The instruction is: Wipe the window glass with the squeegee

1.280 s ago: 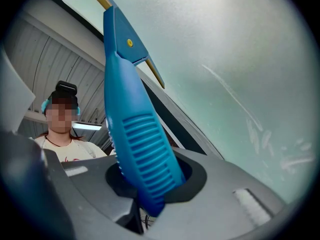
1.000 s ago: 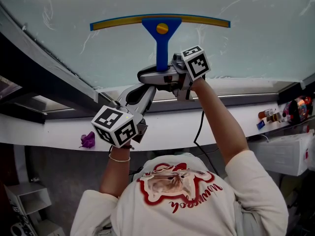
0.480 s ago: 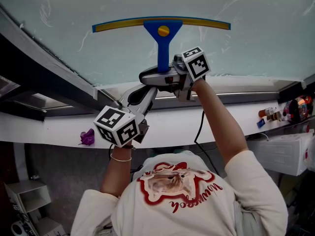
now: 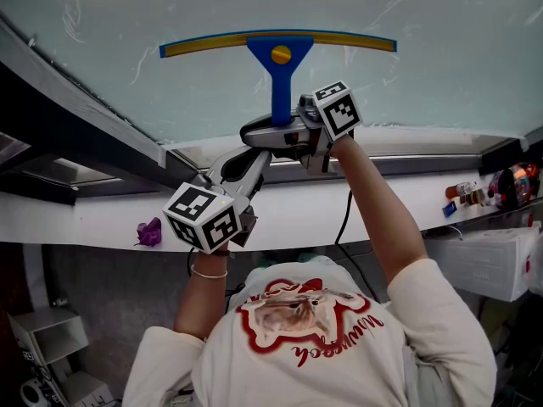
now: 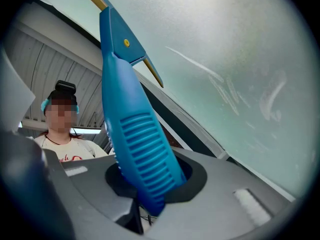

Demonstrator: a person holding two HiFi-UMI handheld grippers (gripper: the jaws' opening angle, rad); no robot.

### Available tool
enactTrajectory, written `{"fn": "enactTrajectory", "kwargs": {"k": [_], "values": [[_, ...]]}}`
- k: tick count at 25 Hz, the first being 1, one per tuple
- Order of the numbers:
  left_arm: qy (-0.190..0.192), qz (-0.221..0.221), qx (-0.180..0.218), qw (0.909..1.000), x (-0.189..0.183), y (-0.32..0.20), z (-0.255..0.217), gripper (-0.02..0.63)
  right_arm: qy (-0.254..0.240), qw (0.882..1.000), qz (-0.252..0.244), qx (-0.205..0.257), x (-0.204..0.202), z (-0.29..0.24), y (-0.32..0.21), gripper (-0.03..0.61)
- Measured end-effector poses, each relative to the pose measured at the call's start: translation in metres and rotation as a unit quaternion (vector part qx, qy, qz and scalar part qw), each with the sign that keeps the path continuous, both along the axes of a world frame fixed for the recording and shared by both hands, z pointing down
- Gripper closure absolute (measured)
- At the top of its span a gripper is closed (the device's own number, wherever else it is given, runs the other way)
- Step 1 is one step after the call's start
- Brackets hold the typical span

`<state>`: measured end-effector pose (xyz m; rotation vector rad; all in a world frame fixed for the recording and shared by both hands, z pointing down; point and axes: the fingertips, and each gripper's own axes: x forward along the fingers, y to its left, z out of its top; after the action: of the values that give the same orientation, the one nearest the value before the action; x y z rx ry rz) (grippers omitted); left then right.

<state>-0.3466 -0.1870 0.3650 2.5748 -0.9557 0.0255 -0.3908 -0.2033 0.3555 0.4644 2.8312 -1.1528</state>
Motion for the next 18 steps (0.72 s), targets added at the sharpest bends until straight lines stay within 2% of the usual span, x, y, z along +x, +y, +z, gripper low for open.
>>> {"fn": "enactTrajectory", "kwargs": {"k": [18], "values": [[-0.003, 0.001, -0.028, 0.9996, 0.004, 0.004, 0.024, 0.612, 0.007, 1.0, -0.001, -0.019, 0.004, 0.024, 0.004, 0.494]]}}
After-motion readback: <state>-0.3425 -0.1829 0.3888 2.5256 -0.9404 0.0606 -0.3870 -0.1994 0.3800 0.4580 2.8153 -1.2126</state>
